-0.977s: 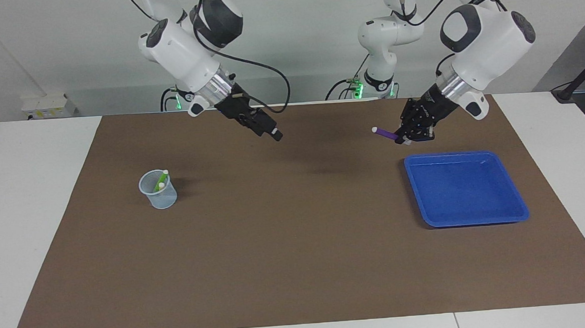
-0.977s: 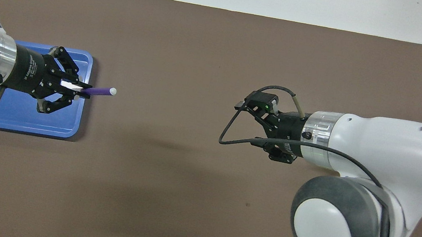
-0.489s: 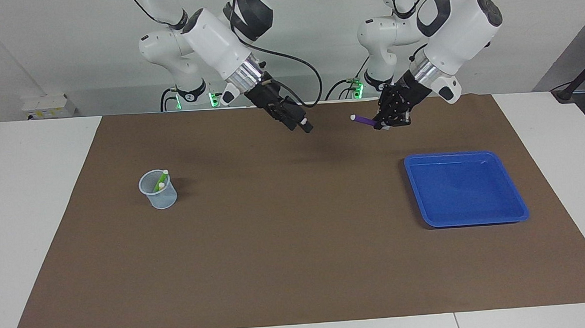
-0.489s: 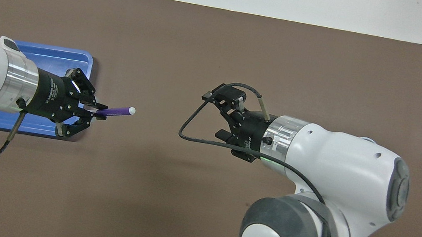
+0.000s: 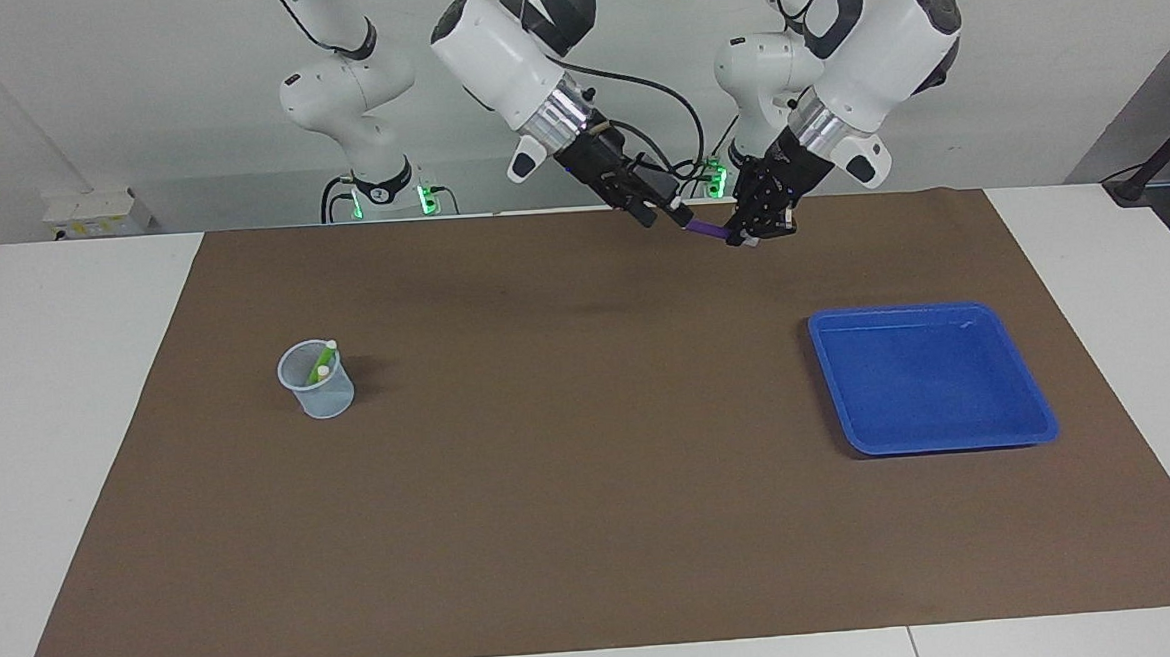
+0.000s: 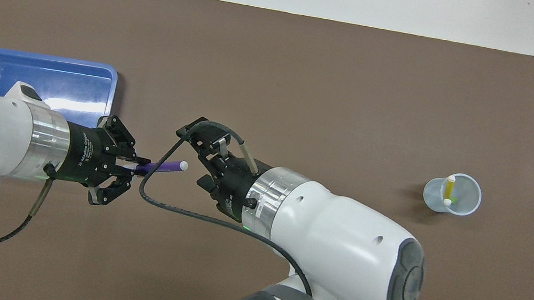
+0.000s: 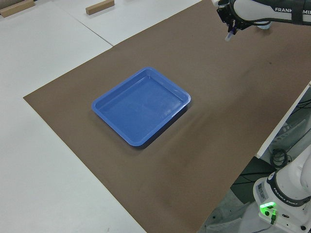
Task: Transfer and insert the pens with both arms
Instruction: 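Grasp the purple pen's free end with the right gripper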
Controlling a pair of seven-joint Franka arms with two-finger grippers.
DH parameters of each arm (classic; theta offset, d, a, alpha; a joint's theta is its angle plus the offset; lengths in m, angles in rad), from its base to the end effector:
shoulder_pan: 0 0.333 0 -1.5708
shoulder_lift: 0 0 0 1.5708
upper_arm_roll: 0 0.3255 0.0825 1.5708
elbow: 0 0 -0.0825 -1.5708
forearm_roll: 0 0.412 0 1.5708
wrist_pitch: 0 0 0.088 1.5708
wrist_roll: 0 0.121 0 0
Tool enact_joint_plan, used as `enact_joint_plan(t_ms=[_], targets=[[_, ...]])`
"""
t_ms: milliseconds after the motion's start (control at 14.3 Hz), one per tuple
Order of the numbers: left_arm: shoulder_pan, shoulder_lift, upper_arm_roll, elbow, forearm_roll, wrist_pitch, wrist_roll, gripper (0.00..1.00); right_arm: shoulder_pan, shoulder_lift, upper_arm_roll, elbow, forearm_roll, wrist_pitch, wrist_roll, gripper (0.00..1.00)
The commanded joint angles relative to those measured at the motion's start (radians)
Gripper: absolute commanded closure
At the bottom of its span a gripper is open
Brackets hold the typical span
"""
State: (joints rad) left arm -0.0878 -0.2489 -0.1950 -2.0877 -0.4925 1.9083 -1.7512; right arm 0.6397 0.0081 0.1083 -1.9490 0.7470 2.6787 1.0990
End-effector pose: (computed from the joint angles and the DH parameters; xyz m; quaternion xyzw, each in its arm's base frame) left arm 0.4853 -0.1896 0.5299 0.6729 0.7087 -0.1601 0.1388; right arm 0.4817 0.4238 0.5402 -0.8143 0.3963 0.0157 0.4238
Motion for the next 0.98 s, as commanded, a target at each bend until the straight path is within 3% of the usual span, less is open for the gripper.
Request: enact_joint_plan(t_ms=[0, 140, 349, 768, 907], targets=[[-0.026, -0.038, 0.014, -0.037, -0.015, 0.028, -0.028, 1.0, 0.015, 0.009, -0.001, 0.007, 0.031, 0.018, -0.005, 0.0], [-0.024, -0.038, 0.014, -0.037, -0.017, 0.026, -0.034, 1.0, 0.023, 0.006, -0.001, 0.002, 0.031, 0.018, -0.008, 0.01], [-0.024, -0.039, 0.014, -0.037, -0.018, 0.026, -0.039, 1.0, 0.023, 0.006, -0.001, 0.002, 0.031, 0.018, -0.008, 0.16], [-0.024, -0.044, 0.014, -0.037, -0.018, 0.024, -0.048, 1.0, 0.04, 0.03, -0.001, -0.004, 0.031, 0.058, -0.021, 0.17], [-0.024, -0.044, 0.014, -0.037, -0.018, 0.024, -0.048, 1.0, 0.052, 0.042, -0.001, -0.011, 0.031, 0.098, -0.022, 0.25]])
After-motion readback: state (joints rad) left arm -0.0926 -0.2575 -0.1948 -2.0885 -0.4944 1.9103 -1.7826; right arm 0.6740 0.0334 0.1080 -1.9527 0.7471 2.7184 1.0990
